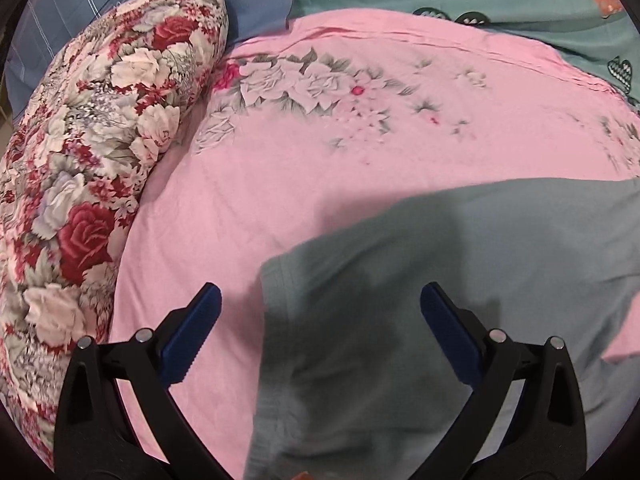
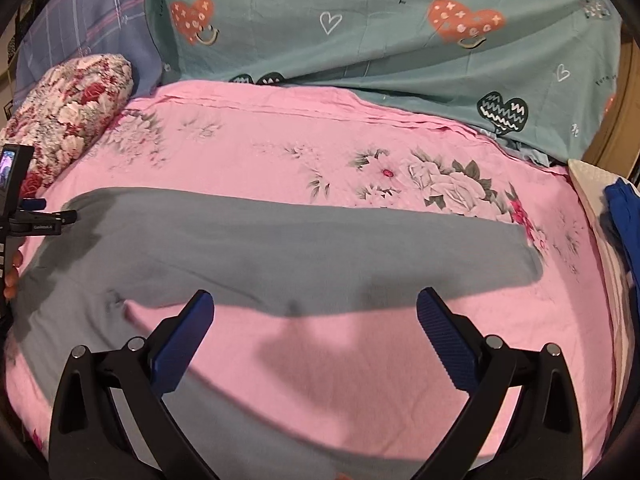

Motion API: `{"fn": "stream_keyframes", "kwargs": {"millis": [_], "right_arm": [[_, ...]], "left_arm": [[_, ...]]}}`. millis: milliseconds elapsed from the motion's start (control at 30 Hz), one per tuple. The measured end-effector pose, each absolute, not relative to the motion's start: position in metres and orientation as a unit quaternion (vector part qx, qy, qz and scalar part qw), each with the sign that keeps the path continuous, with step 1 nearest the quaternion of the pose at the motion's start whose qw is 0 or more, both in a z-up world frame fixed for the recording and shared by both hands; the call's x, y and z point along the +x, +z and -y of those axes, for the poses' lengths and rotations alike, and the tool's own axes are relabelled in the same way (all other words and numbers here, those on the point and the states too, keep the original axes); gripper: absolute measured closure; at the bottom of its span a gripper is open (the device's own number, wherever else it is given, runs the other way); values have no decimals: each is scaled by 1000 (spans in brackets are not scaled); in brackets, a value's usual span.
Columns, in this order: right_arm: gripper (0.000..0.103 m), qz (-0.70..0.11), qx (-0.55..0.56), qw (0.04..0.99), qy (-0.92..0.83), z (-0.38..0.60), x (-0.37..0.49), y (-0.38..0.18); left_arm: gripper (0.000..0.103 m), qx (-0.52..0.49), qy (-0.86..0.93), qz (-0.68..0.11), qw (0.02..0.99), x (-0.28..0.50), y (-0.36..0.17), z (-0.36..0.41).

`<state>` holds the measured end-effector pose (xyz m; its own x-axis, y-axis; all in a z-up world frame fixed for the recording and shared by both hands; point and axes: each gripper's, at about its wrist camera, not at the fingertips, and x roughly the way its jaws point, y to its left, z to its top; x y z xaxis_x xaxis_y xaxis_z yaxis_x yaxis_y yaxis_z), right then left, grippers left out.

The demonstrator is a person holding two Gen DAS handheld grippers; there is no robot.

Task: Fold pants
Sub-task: 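Lower the left gripper onto the elastic waistband and close it, then lift the waistband with the left gripper and fold it toward the cuffs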

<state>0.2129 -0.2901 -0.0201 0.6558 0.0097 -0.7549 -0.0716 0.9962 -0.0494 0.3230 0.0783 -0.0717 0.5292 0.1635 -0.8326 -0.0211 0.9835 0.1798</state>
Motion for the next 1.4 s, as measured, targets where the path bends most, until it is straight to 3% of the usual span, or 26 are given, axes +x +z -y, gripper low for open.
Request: {"fn": "stream_keyframes", "kwargs": {"millis": [100, 133, 233, 400, 733, 1067, 1267, 1333, 1400], "right_arm": [[12, -424, -40, 904, 29, 287, 231, -31], [15, -428, -41, 902, 31, 286, 234, -33], [19, -438, -38, 897, 45, 282, 241, -42], [22, -437, -42, 896, 63, 280, 253, -46], [22, -460, -46, 878, 127, 279, 338, -52], [23, -461, -160, 852, 191, 239, 367, -83], [36, -464, -196, 831, 237, 216, 375, -88], [50, -471, -192, 824, 250, 214, 377, -92], [55, -480, -174, 817, 268, 215, 380, -92]], "left_arm": [[29, 77, 46, -495, 864, 337, -81, -85], [44, 66, 33, -507, 859, 342, -85, -88], [48, 18, 1, -506, 862, 346, -89, -102], [67, 34, -9, -497, 867, 343, -88, -100], [69, 64, 6, -488, 870, 340, -86, -91], [69, 67, 10, -488, 870, 339, -87, -90], [68, 68, 11, -488, 870, 339, -87, -90], [68, 67, 13, -492, 868, 339, -88, -90], [68, 67, 13, -491, 868, 339, -88, -90]]}}
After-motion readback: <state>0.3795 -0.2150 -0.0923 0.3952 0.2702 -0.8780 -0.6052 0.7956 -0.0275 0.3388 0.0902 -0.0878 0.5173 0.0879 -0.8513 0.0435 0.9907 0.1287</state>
